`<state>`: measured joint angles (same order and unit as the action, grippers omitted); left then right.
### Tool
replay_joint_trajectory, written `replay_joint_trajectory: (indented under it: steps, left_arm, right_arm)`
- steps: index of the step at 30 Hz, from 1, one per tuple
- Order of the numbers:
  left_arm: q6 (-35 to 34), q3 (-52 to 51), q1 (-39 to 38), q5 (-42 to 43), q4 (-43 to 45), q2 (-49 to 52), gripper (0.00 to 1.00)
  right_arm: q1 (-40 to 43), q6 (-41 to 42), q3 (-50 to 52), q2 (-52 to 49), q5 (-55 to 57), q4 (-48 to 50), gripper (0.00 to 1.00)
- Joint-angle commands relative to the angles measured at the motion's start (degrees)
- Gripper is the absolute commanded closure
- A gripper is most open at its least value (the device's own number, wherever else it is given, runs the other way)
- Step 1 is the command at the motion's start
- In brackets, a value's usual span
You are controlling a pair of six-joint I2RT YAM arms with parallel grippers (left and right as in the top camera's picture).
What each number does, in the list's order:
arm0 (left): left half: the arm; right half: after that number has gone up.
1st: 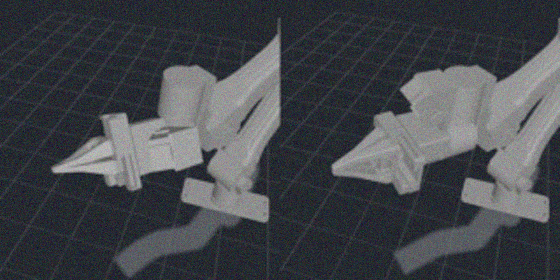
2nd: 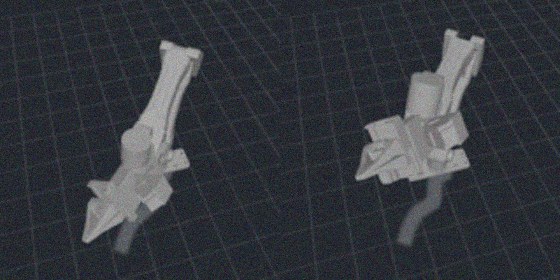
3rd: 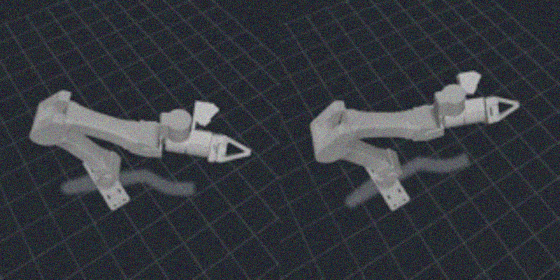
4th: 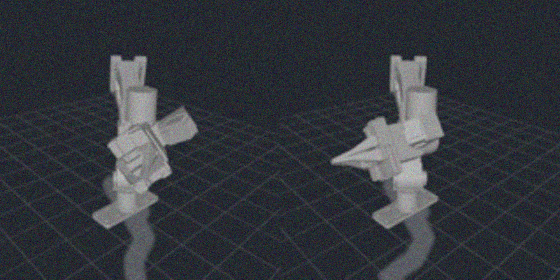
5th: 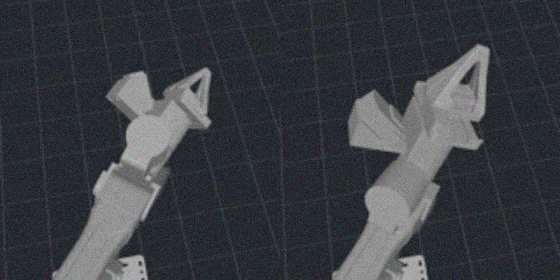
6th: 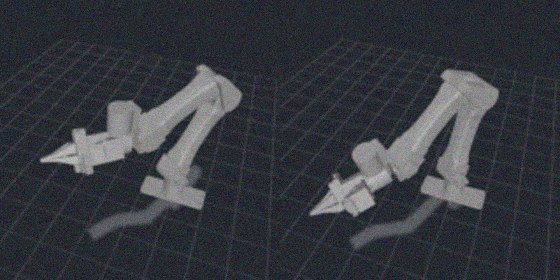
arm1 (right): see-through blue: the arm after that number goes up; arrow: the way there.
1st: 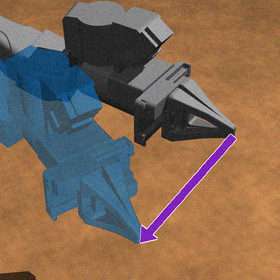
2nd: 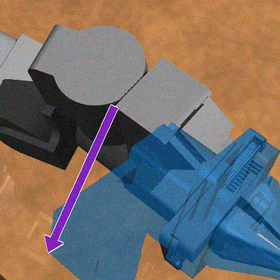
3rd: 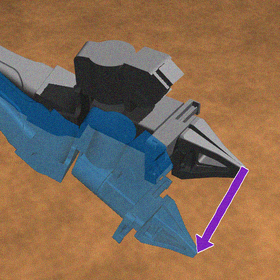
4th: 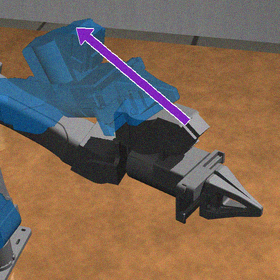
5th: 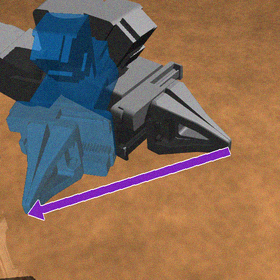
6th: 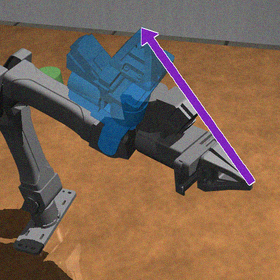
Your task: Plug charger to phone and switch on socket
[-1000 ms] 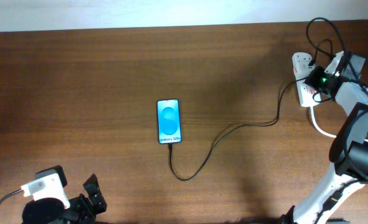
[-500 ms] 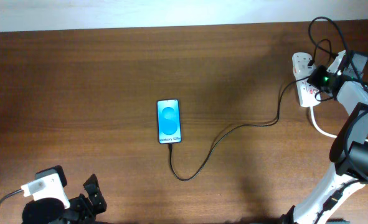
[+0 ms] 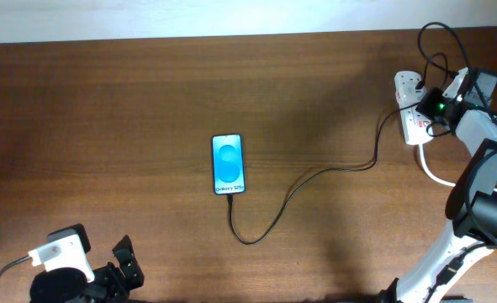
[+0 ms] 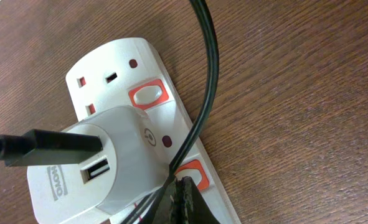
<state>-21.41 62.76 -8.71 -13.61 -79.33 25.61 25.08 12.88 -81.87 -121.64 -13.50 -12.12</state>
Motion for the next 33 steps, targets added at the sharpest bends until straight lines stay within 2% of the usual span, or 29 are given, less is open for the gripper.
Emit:
replay_joint_trajectory:
  steps: [1, 17, 24, 30, 33]
  left_arm:
    - [0.7, -0.1, 0.0, -0.8, 0.2, -0.3, 0.01]
    - [0.7, -0.1, 0.0, -0.8, 0.2, -0.3, 0.01]
    - [0.7, -0.1, 0.0, -0.8, 0.2, -0.3, 0.01]
    - [0.7, -0.1, 0.0, -0.8, 0.2, -0.3, 0.01]
    - [0.7, -0.1, 0.0, -0.8, 0.2, -0.3, 0.01]
  right_arm:
    - [0.0, -0.5, -0.4, -0.3, -2.6, 0.0, 0.96]
    - [-1.5, -0.7, 0.4, -3.7, -1.2, 0.5, 0.96]
    - [-3.0, -3.5, 0.4, -3.8, -0.7, 1.3, 0.96]
    - [-2.8, -3.5, 0.4, -0.5, 9.5, -0.1, 0.96]
    - [-2.1, -3.5, 0.2, 1.5, 9.7, 0.2, 0.96]
